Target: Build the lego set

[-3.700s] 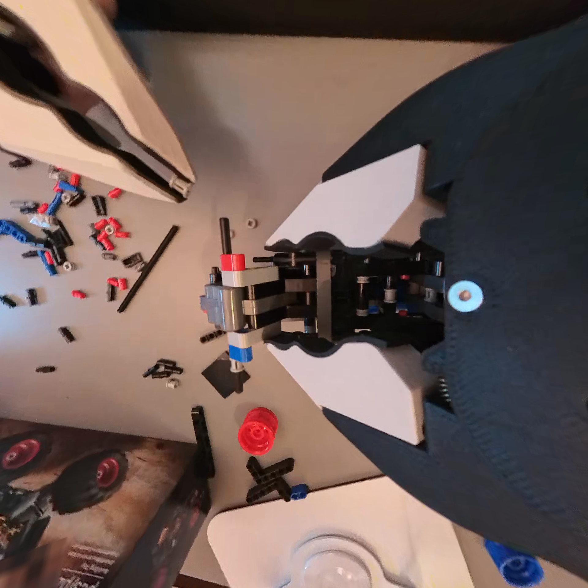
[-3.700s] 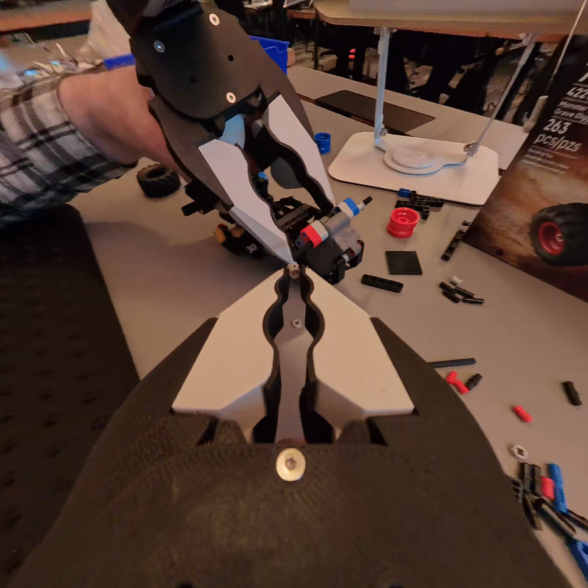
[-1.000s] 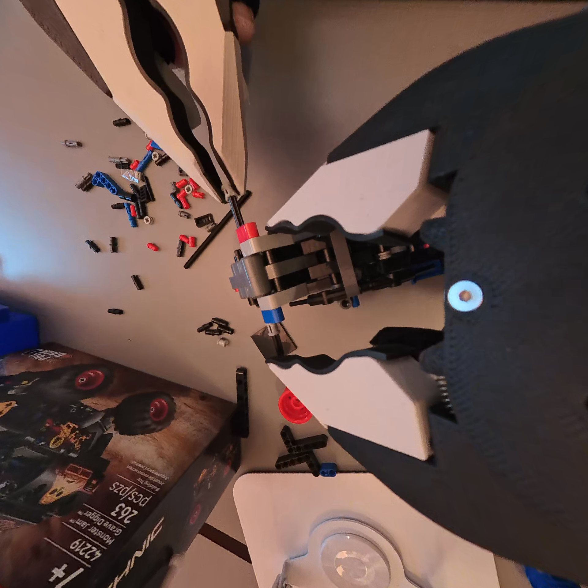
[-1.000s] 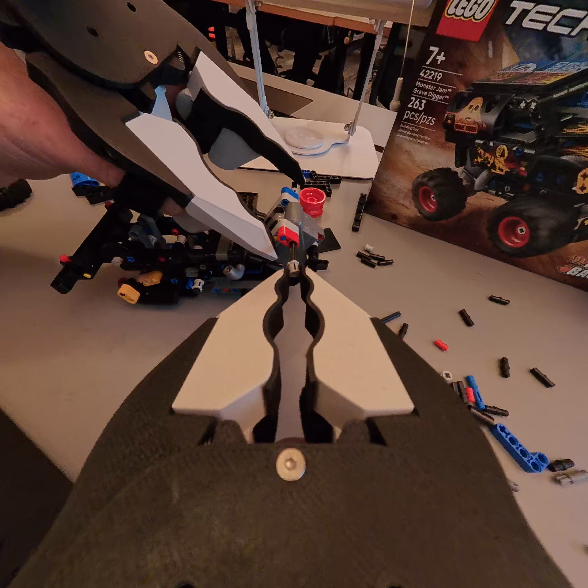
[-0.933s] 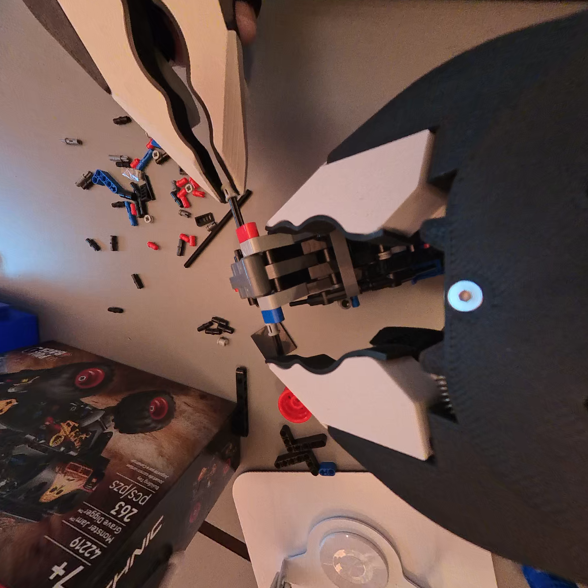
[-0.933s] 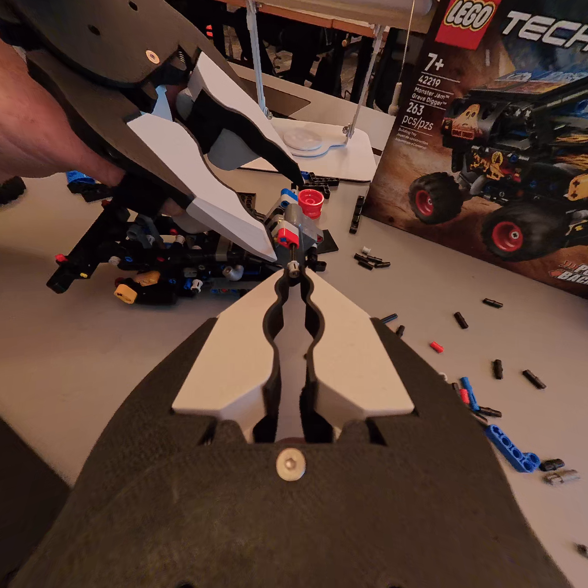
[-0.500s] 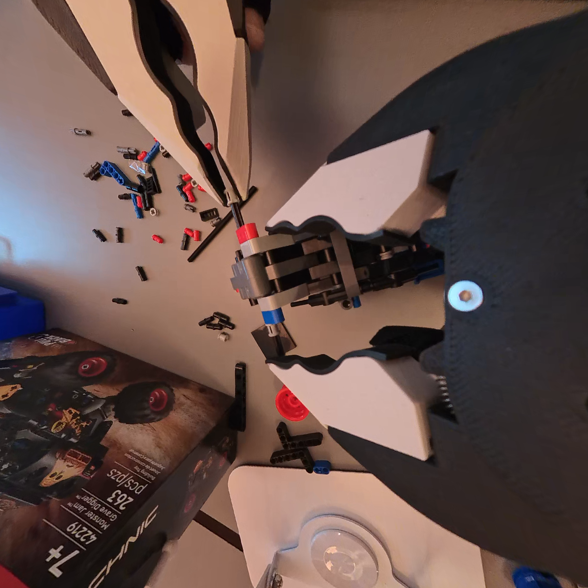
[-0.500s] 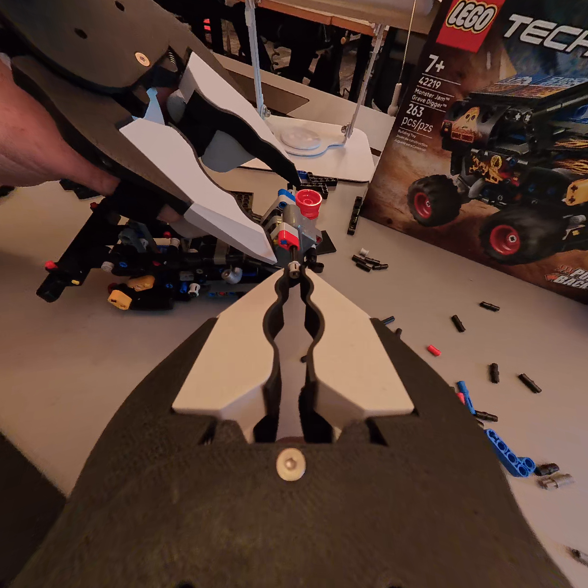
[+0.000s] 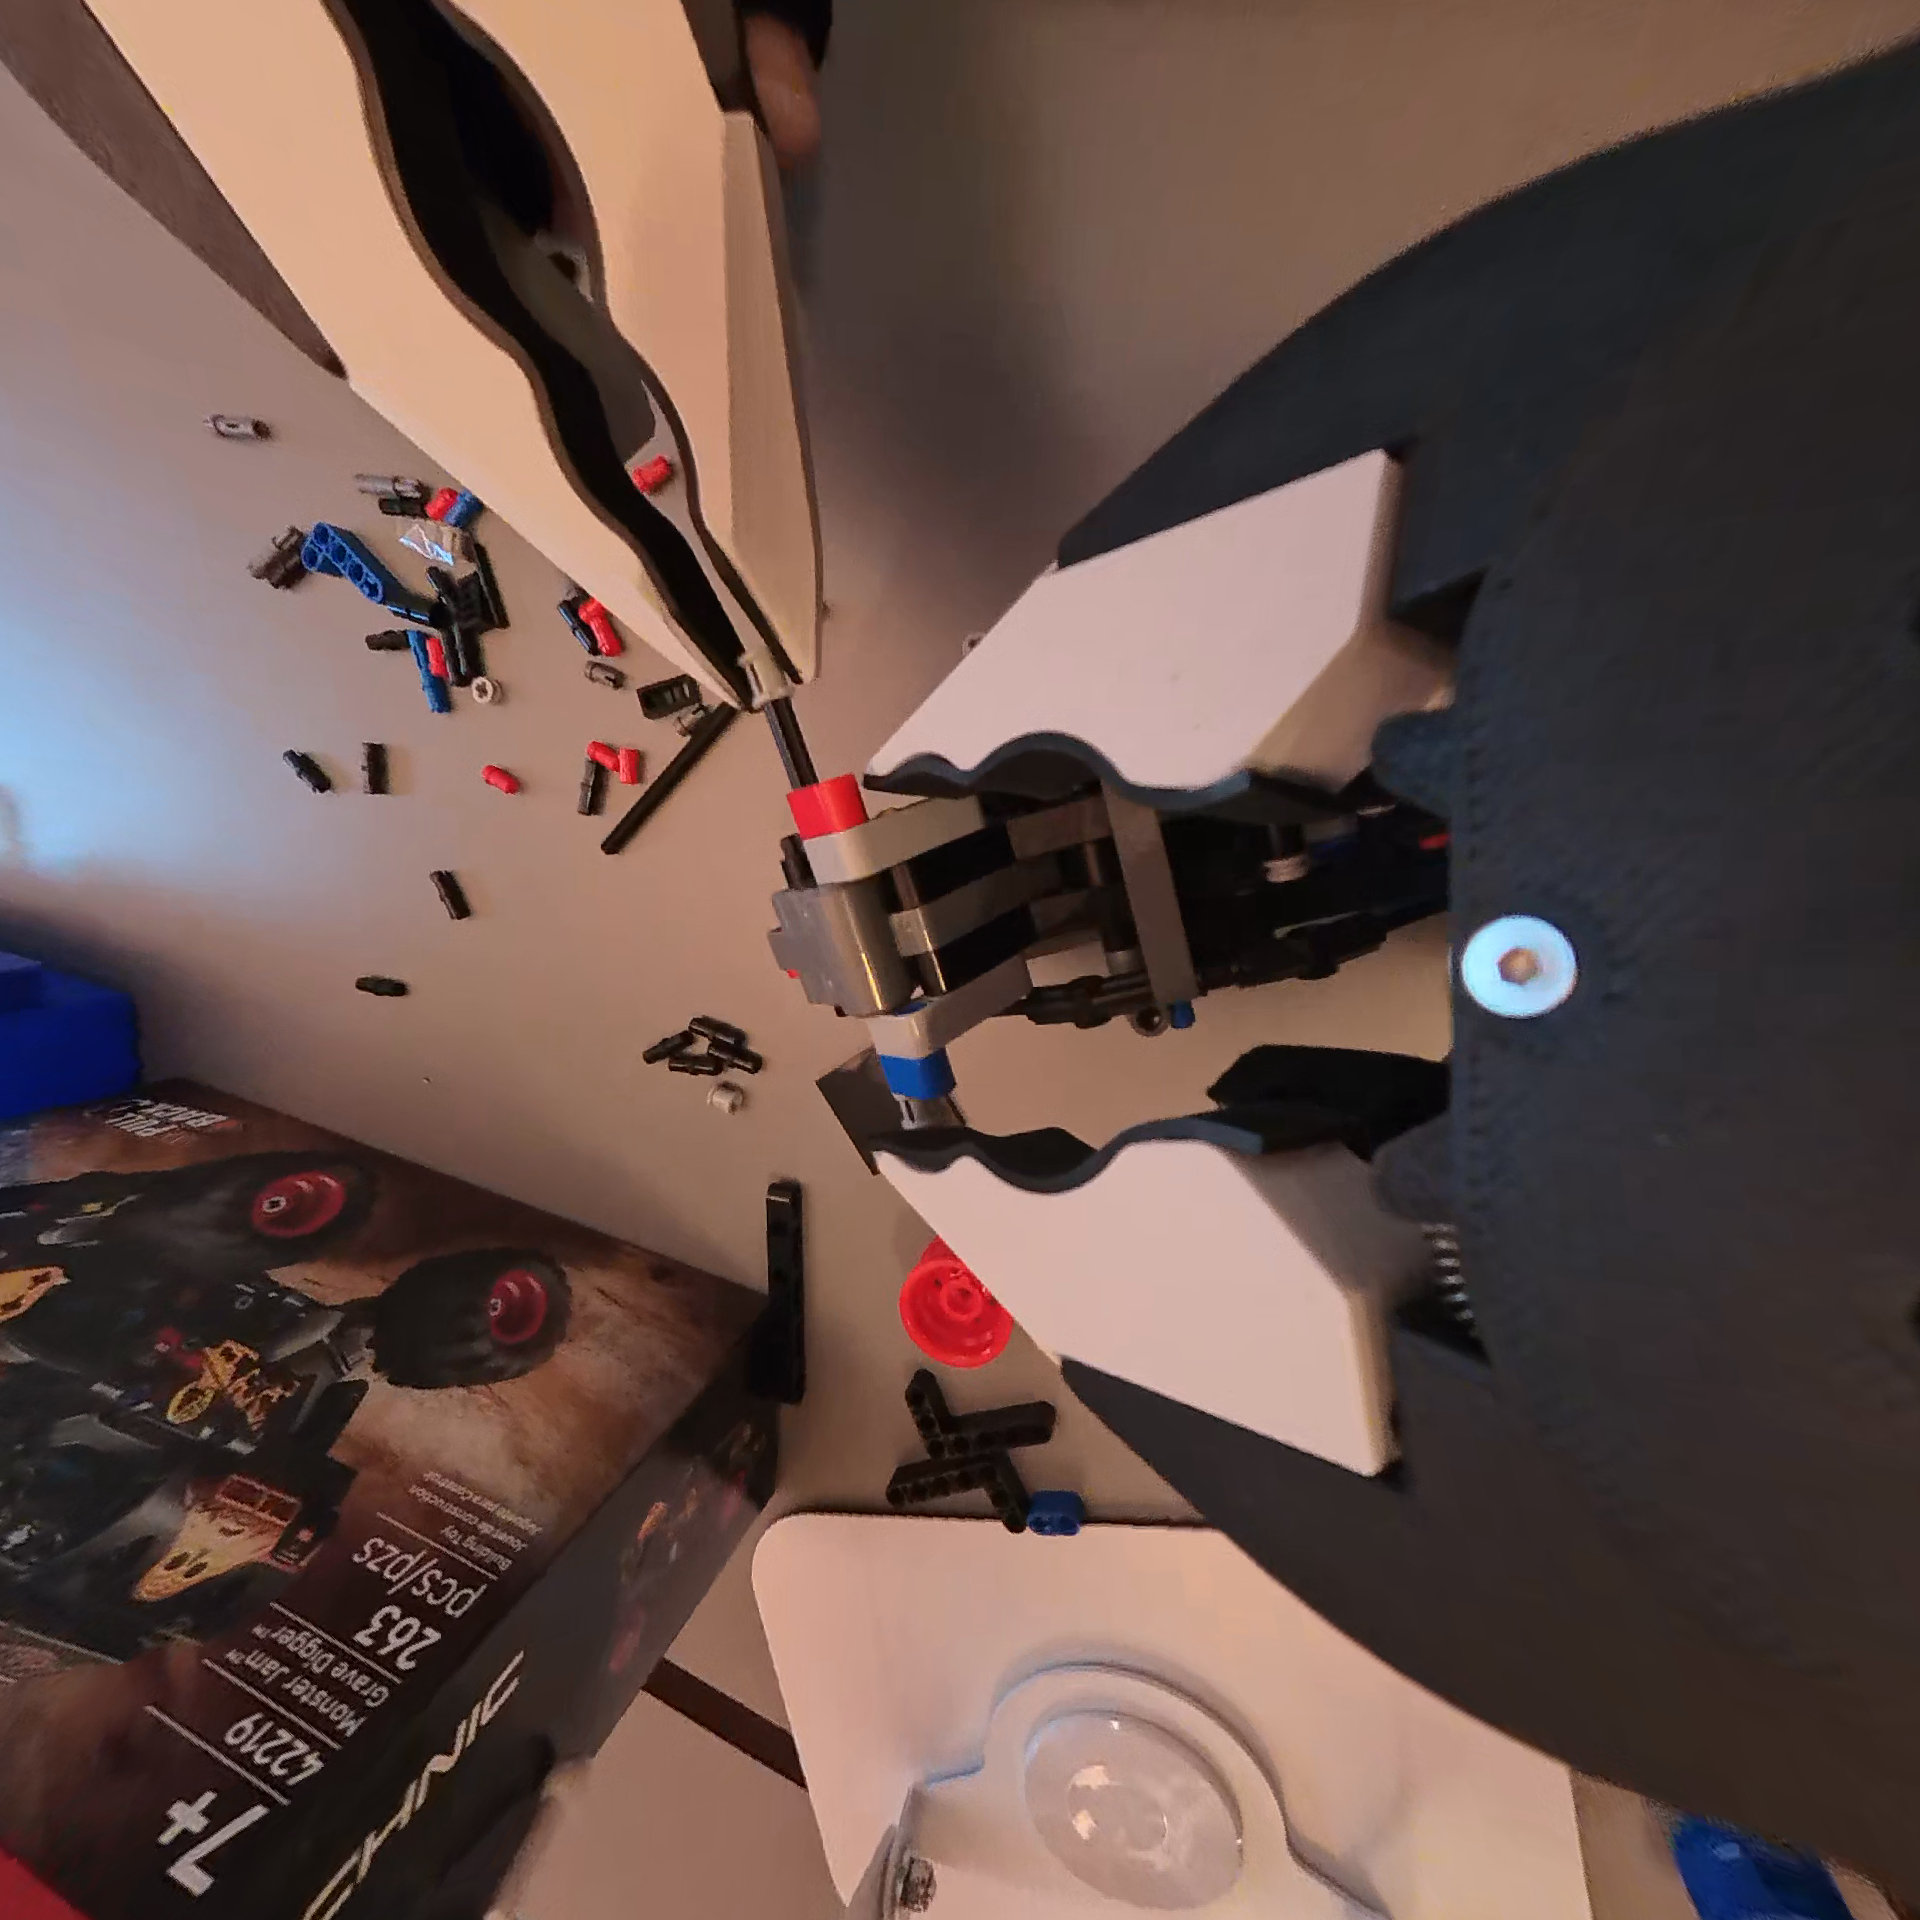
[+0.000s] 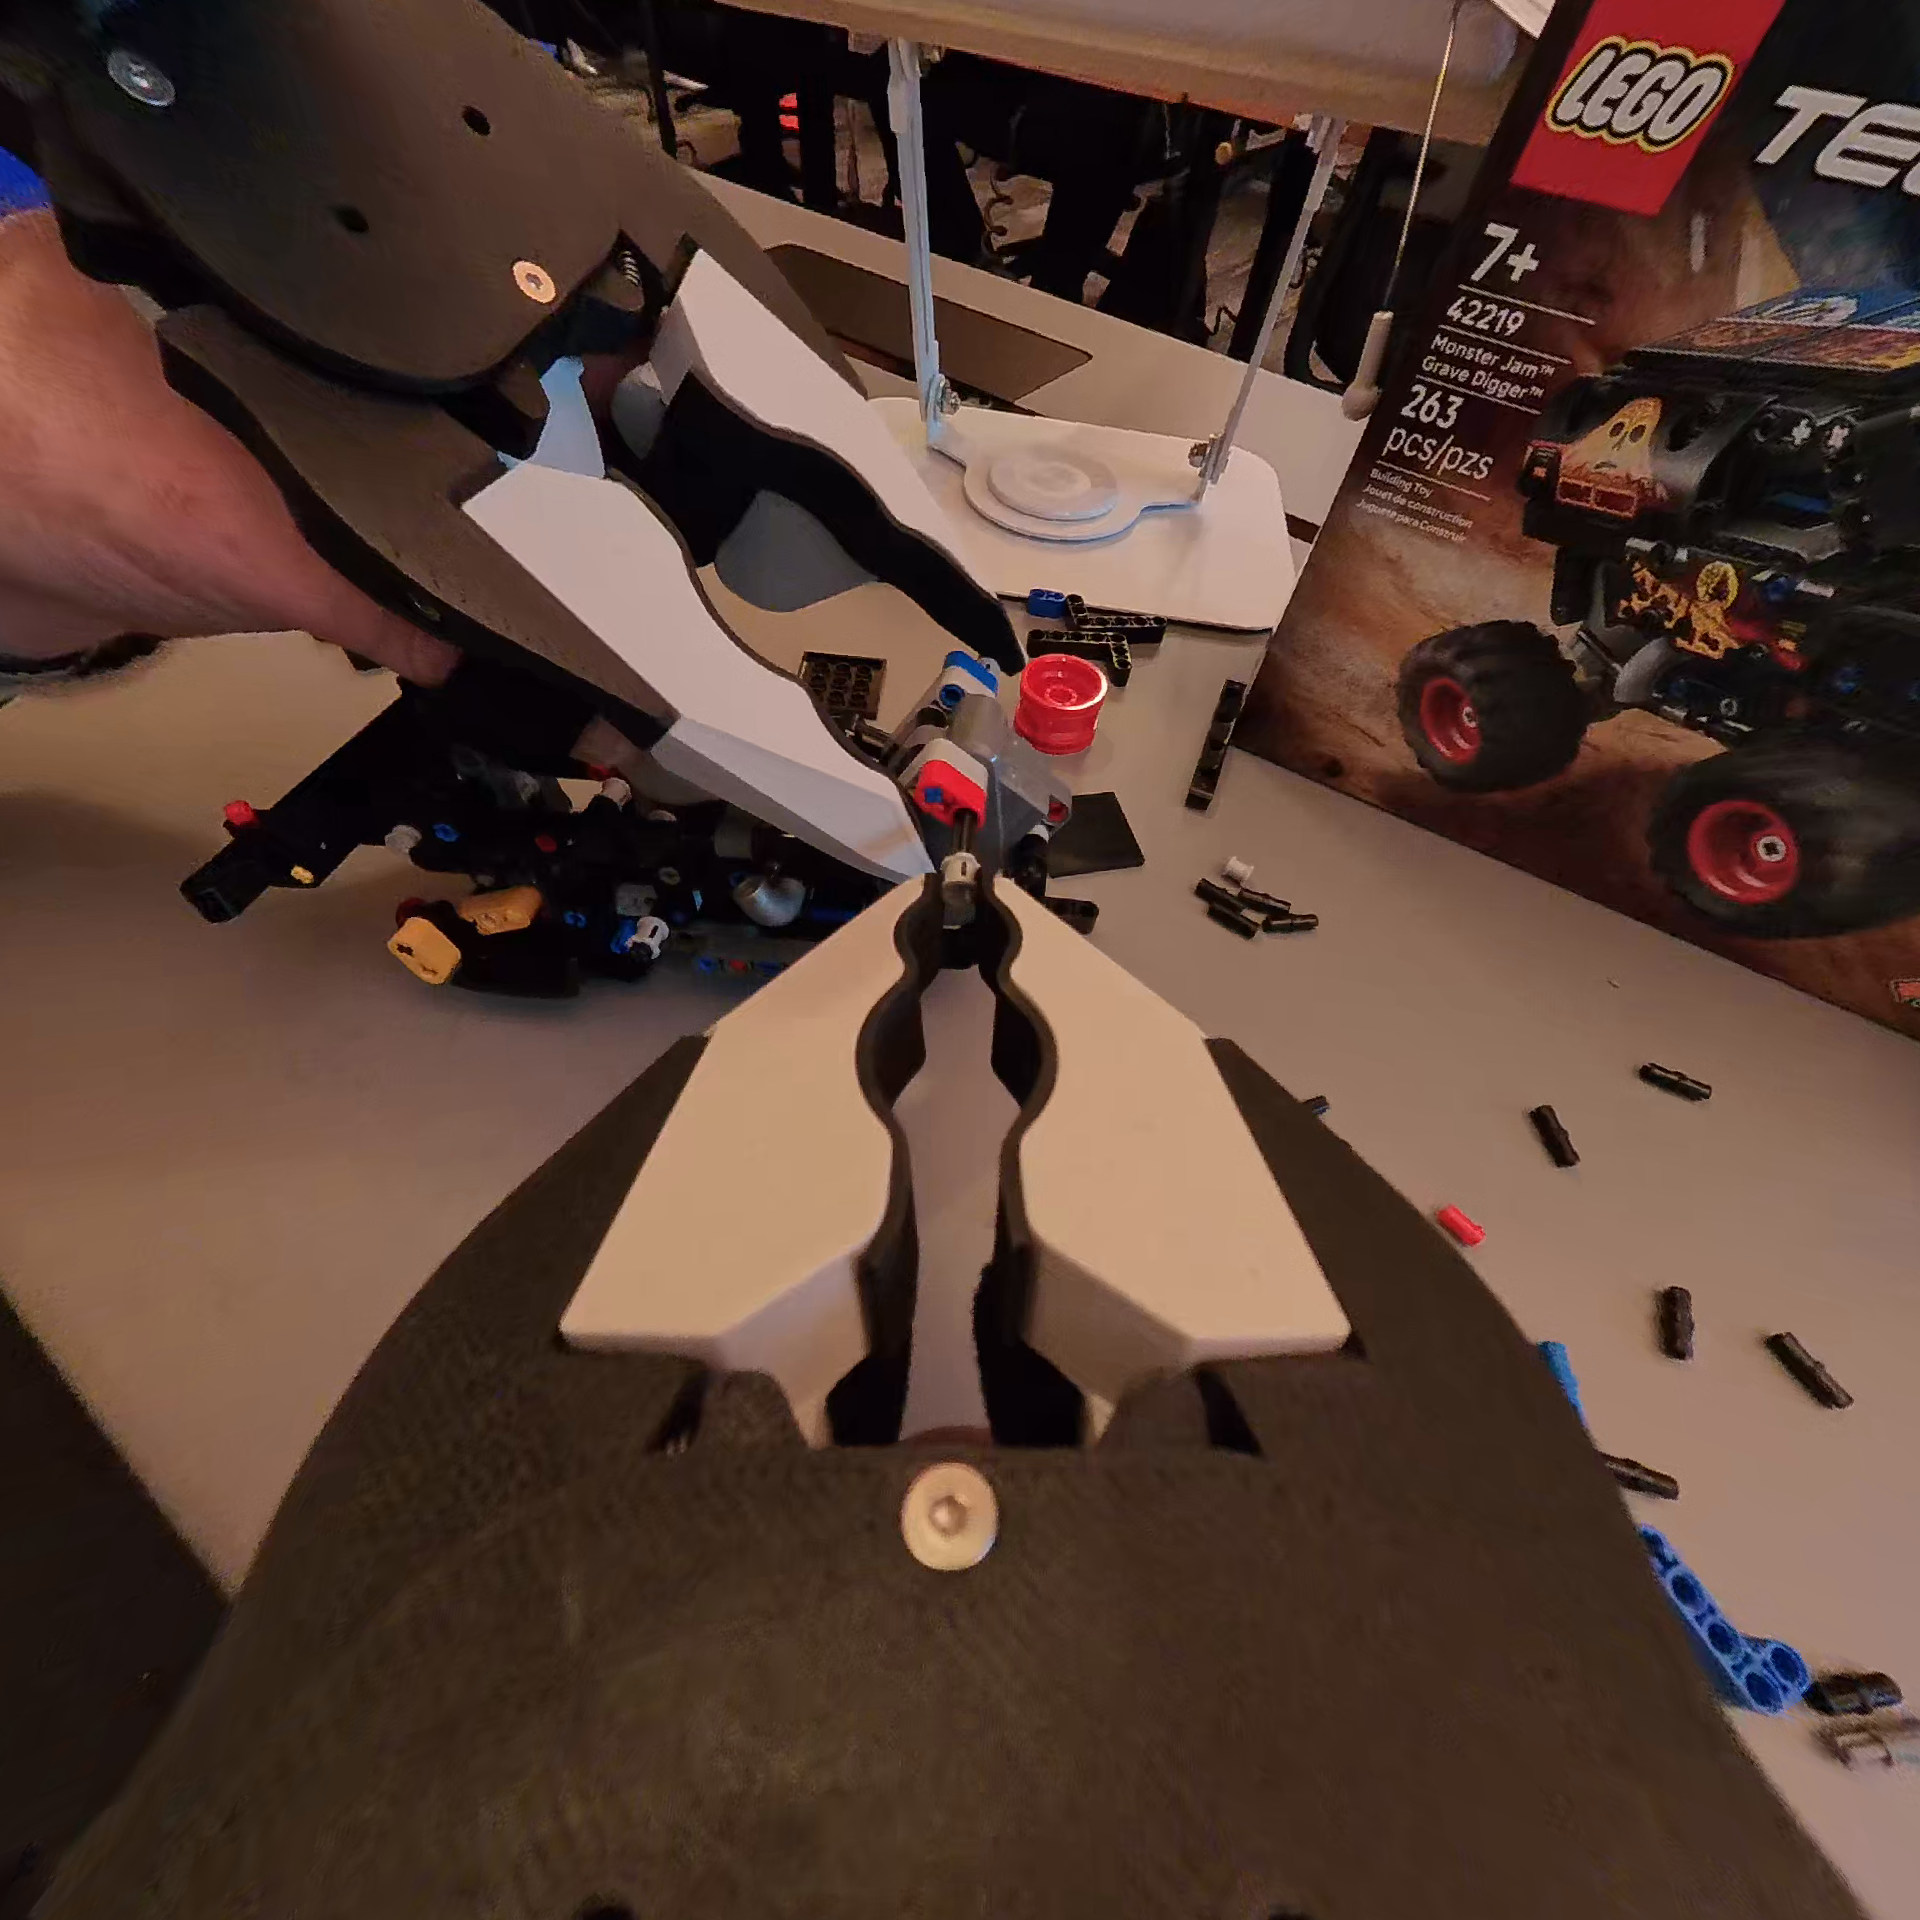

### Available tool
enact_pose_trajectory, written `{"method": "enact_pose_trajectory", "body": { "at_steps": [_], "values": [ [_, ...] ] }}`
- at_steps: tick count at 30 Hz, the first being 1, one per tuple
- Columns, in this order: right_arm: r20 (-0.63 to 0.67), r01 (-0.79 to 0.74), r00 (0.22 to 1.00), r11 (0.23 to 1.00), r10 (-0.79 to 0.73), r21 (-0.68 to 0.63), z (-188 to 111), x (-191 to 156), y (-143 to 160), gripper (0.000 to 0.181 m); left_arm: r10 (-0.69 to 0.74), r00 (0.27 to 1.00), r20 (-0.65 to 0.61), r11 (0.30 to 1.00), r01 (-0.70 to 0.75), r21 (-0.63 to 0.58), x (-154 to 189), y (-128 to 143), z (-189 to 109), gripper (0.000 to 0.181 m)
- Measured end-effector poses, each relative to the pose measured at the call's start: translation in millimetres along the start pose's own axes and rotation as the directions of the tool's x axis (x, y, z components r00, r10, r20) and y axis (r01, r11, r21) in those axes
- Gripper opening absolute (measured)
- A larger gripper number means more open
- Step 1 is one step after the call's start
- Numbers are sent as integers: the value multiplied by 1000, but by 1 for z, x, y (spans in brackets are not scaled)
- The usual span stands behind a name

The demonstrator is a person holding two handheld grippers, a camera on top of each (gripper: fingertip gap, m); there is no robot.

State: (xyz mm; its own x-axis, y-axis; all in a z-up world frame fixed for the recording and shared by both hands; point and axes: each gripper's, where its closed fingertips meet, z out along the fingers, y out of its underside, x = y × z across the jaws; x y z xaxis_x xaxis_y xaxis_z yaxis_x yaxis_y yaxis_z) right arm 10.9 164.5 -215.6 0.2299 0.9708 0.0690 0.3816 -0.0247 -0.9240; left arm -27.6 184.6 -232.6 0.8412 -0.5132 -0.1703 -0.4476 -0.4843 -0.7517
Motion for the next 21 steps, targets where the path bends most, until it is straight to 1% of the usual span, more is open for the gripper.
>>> {"method": "enact_pose_trajectory", "body": {
  "at_steps": [6, 13, 18, 21],
  "values": [
    [-6, 27, 1000, 1000, -27, -3, 0, -1, 0, 4, -3, 1000, 11, 1000, 3, 4, 1, 0, 1, 62],
    [-8, 101, 995, 994, -102, -27, 2, 1, -1, 4, -7, 1000, 30, 1000, 7, 1, -1, 0, 2, 62],
    [24, 90, 996, 996, -90, -28, 4, 1, -3, 4, -22, 999, 33, 1000, 22, -2, -2, 1, 2, 62],
    [2, 138, 990, 990, -138, -43, 5, 2, -3, 3, -21, 999, 39, 1000, 21, 0, -2, 0, 3, 62]
  ]
}}
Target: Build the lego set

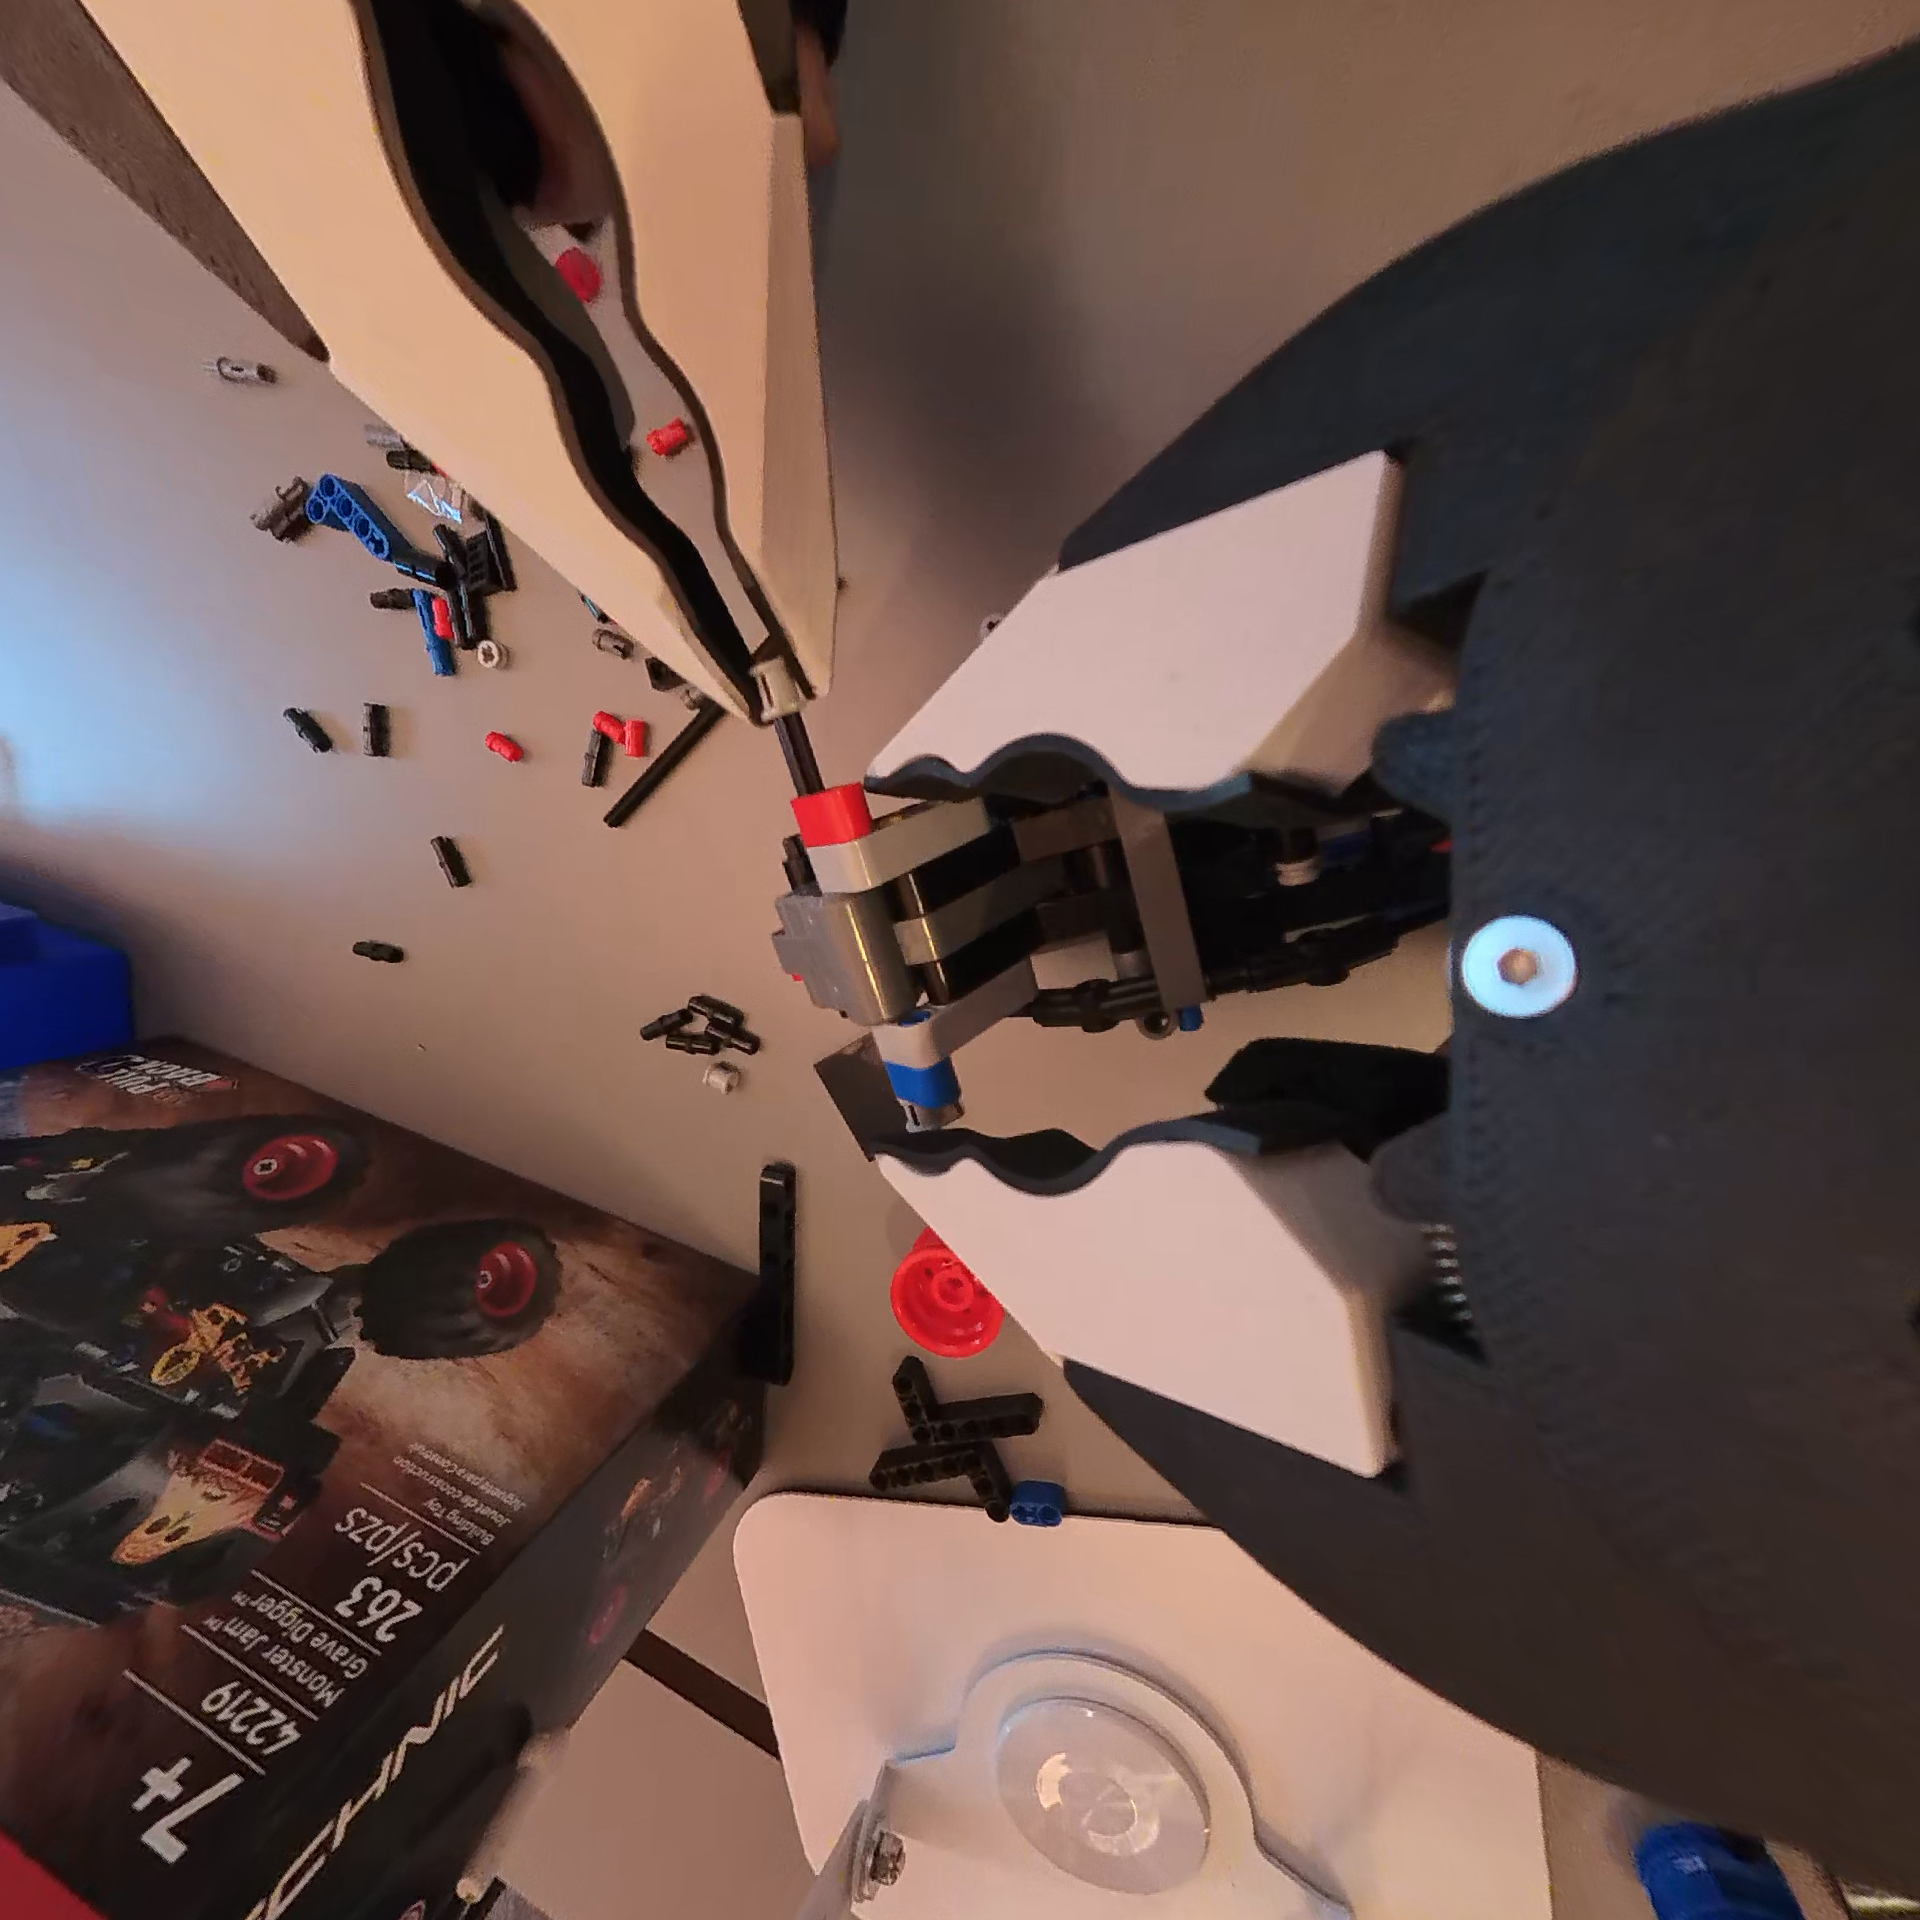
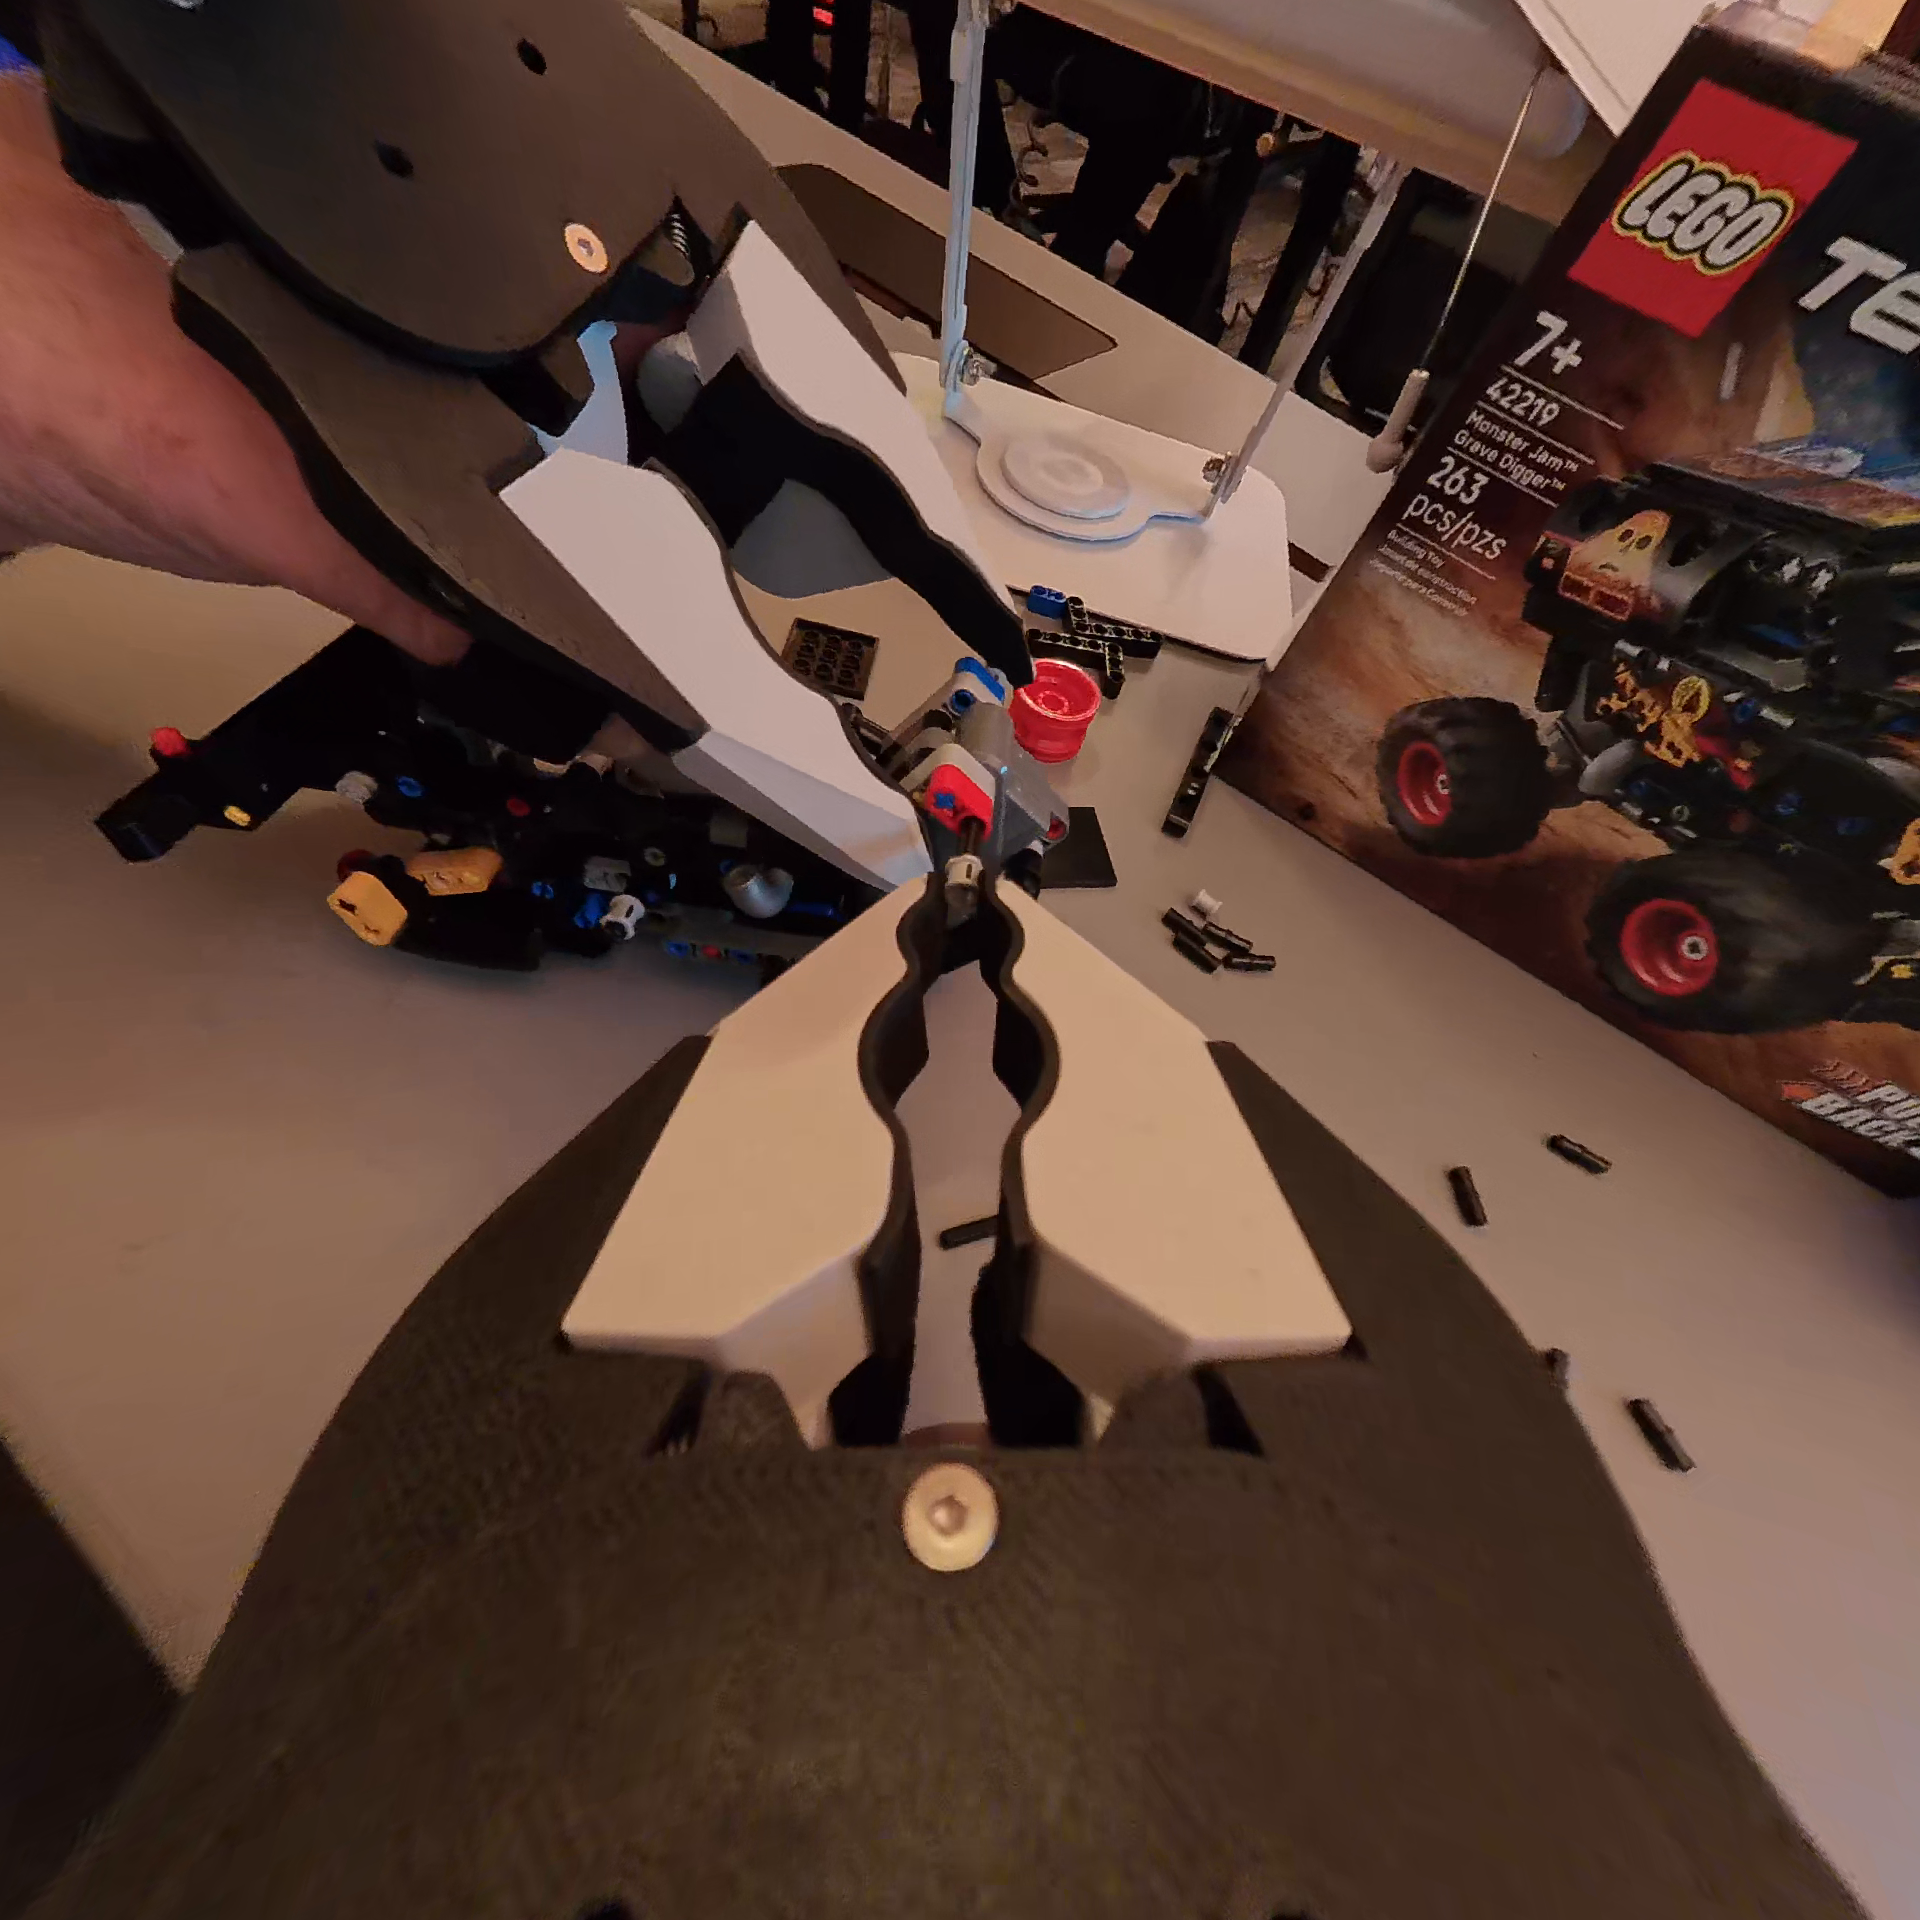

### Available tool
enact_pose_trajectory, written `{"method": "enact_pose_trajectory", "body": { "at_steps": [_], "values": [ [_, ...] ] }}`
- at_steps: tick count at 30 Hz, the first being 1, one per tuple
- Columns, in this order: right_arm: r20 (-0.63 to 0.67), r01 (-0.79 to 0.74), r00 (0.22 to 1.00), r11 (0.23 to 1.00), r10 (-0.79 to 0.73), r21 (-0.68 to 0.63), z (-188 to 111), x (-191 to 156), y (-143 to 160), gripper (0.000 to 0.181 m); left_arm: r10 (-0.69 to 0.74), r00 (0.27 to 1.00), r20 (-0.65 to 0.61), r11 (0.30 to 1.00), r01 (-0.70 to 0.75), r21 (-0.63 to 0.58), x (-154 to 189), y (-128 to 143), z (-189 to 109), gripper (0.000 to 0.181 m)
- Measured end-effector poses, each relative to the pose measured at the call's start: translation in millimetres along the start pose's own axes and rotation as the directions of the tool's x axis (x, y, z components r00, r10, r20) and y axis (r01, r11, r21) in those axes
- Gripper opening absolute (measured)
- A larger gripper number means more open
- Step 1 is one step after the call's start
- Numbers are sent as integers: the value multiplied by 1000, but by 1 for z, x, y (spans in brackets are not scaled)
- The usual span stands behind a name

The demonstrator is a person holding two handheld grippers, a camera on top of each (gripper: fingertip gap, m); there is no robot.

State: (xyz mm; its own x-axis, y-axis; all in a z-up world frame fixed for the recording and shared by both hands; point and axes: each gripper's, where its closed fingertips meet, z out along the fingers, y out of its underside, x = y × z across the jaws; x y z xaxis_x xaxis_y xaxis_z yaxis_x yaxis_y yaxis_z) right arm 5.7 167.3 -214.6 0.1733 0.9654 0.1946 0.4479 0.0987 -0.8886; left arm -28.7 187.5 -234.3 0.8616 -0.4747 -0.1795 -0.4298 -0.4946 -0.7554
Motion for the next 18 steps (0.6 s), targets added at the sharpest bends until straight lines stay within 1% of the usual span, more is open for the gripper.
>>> {"method": "enact_pose_trajectory", "body": {
  "at_steps": [3, 7, 15, 18],
  "values": [
    [-12, 24, 1000, 1000, -24, -11, 1, 1, 0, 3, -9, 1000, -1, 1000, 9, 1, 0, 0, 0, 62],
    [22, -11, 1000, 1000, 12, -23, 5, 1, 0, 3, -3, 1000, 3, 1000, 3, 1, 1, 0, 0, 62],
    [41, -6, 999, 999, 7, -39, 12, 2, -2, 3, 0, 1000, 12, 1000, 0, -3, 1, -1, 1, 62],
    [33, 5, 999, 999, -4, -34, 13, 3, -3, 3, -21, 1000, 0, 1000, 21, 5, -1, 0, 1, 62]
  ]
}}
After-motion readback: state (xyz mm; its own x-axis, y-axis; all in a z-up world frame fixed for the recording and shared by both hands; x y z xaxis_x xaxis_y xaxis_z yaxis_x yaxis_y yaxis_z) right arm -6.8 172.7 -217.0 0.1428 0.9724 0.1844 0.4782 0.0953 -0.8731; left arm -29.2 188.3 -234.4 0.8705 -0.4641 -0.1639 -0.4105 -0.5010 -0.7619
